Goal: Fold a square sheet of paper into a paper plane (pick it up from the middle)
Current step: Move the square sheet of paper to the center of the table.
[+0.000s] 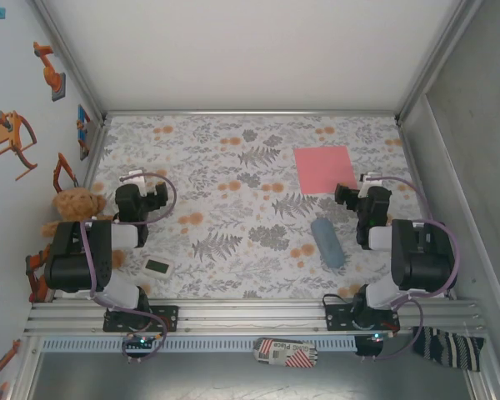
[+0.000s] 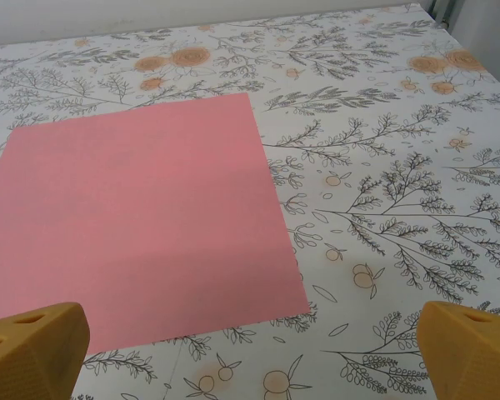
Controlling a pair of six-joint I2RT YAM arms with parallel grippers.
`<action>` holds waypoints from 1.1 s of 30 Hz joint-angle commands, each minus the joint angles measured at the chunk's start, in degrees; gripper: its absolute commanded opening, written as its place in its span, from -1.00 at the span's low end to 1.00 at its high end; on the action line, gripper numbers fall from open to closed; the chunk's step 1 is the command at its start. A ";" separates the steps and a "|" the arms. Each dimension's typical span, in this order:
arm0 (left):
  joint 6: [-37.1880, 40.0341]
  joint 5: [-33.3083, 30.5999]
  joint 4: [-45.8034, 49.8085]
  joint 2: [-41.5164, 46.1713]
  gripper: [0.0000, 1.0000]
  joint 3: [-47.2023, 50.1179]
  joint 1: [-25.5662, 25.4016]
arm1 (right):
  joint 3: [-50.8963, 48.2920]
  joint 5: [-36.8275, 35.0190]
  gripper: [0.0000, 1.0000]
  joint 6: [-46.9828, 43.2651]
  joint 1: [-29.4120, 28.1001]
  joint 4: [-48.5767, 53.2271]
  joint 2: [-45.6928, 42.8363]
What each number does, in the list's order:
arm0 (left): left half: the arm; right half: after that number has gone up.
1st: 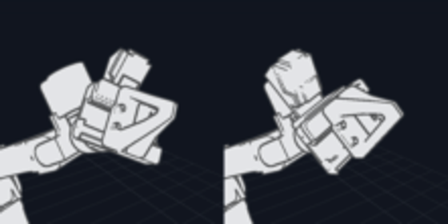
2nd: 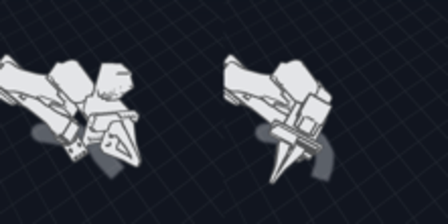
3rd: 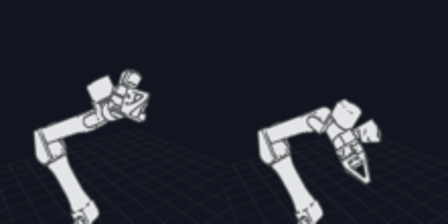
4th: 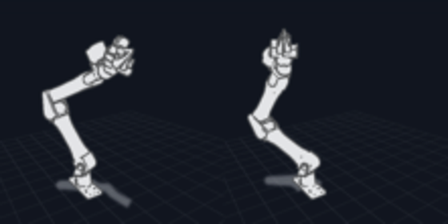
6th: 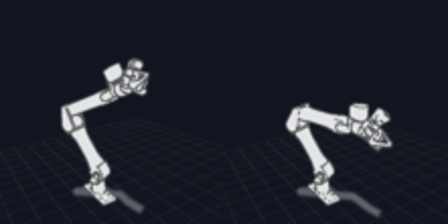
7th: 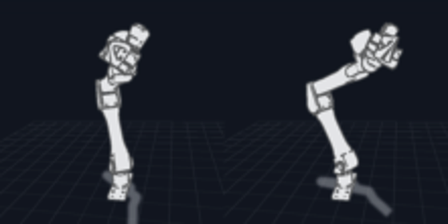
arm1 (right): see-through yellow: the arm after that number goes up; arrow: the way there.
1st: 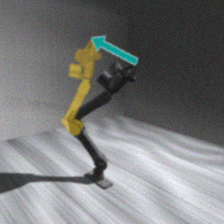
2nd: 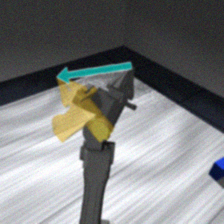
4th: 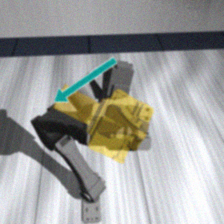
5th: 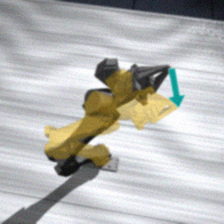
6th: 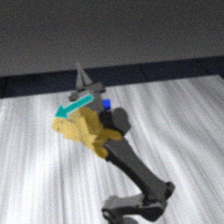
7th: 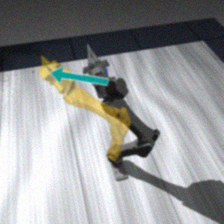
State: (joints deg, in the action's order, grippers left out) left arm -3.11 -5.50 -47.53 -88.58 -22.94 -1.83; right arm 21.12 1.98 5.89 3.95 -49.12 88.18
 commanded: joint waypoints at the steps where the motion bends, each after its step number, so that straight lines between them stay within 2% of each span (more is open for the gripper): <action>1: 0.88 0.25 -0.06 0.22 0.92 -0.63 0.16 | 1.38 0.04 0.99 -1.13 0.25 -0.43 0.24; 29: 0.83 -0.01 -0.78 0.51 0.92 -0.40 0.15 | 1.13 -0.13 0.99 -0.83 0.17 -0.66 -0.13; 33: 0.84 -1.03 7.38 5.20 0.92 -2.70 -0.17 | 0.24 -1.80 0.99 -0.55 0.10 2.49 -5.93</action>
State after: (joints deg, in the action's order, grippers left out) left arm -3.11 -5.76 -45.19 -87.24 -23.16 -1.83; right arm 21.10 1.87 5.91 3.95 -47.79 86.74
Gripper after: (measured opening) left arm 0.961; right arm 0.994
